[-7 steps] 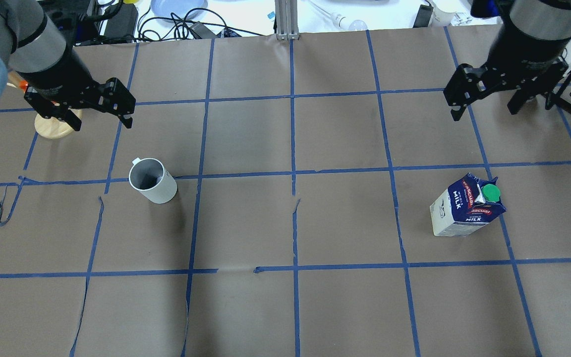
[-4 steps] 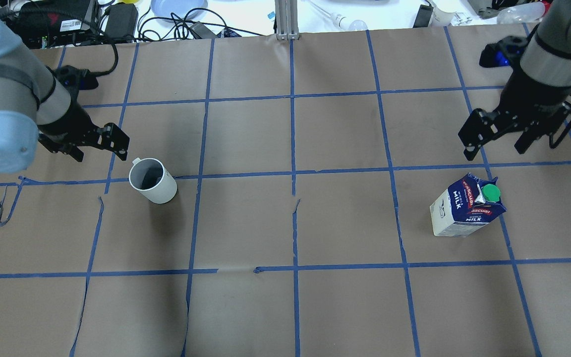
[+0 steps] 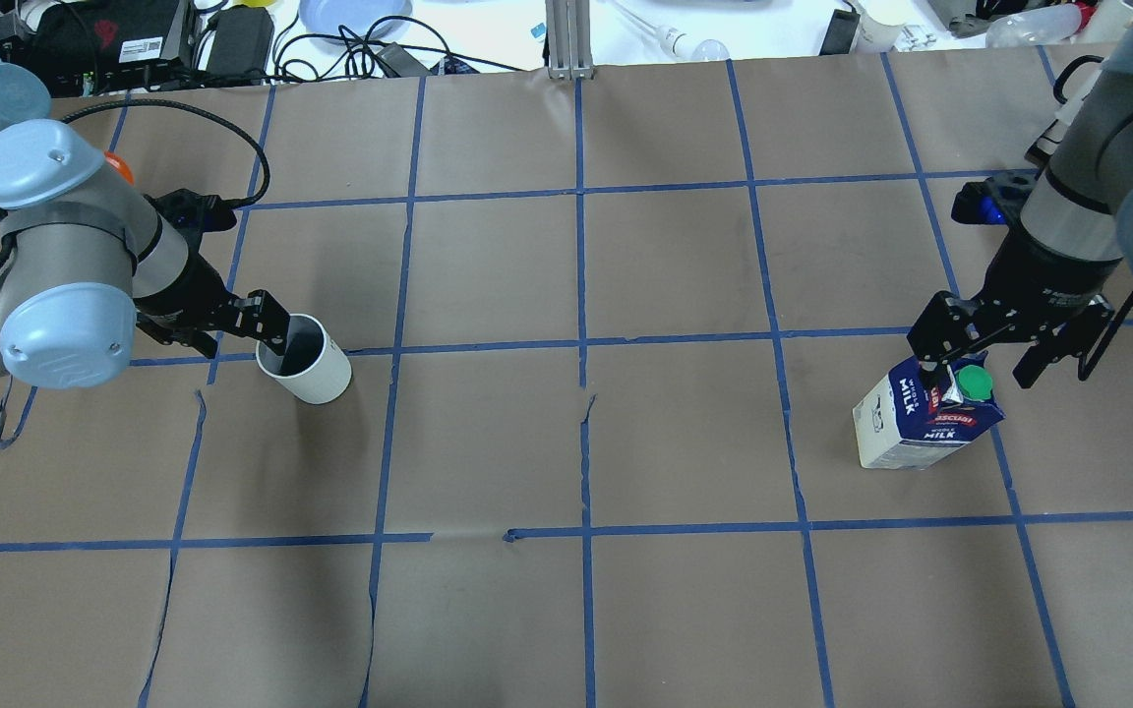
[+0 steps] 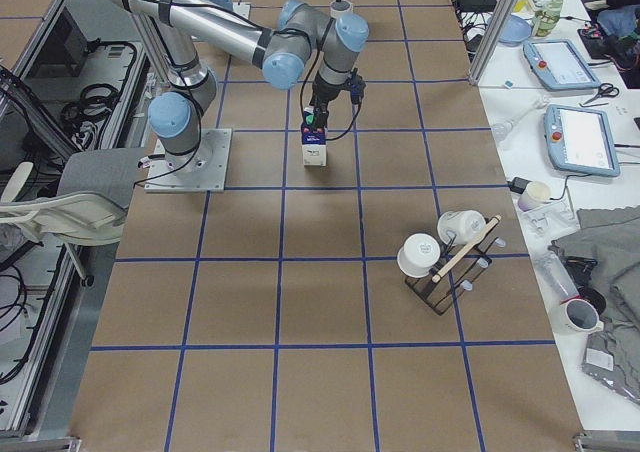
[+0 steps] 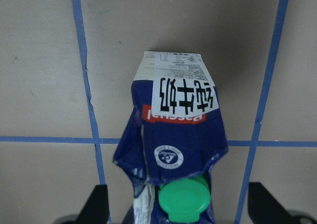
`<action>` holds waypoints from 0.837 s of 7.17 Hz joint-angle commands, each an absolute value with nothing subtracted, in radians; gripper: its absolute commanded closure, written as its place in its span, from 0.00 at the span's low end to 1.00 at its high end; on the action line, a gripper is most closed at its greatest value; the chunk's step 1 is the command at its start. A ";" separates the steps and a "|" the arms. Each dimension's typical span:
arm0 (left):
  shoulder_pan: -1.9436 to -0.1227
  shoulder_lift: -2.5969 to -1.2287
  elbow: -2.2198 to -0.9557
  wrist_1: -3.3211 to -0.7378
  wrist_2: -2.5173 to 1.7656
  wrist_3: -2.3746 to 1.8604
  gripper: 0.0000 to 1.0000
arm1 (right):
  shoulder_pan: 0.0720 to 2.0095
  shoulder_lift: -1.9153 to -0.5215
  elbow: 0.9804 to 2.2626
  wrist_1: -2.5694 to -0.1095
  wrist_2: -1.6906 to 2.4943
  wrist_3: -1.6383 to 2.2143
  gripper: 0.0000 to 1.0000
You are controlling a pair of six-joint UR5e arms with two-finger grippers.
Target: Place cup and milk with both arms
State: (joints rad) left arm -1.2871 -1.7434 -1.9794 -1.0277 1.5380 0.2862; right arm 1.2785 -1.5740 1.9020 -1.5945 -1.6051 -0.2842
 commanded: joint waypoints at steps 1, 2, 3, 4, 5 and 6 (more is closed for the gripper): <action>-1.287 -1.776 -1.974 -1.011 1.536 0.287 0.46 | 1.278 -1.556 1.945 -1.641 -1.608 -0.276 0.13; -1.287 -1.792 -1.976 -0.981 1.534 0.284 0.57 | 1.278 -1.552 1.945 -1.646 -1.624 -0.276 0.32; -1.287 -1.799 -1.976 -0.976 1.534 0.282 0.64 | 1.278 -1.552 1.942 -1.649 -1.628 -0.272 0.45; -1.287 -1.798 -1.974 -0.976 1.534 0.278 0.77 | 1.278 -1.552 1.934 -1.649 -1.628 -0.272 0.49; -1.290 -1.799 -1.974 -0.976 1.531 0.272 0.81 | 1.278 -1.554 1.928 -1.649 -1.628 -0.268 0.52; -1.292 -1.801 -1.968 -0.976 1.531 0.232 0.91 | 1.278 -1.554 1.915 -1.646 -1.631 -0.268 0.52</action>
State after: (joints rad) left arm -1.2894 -1.7989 -1.9726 -0.9763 1.5320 0.2636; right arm 1.2778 -1.5533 1.9278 -1.6480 -1.6280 -0.2697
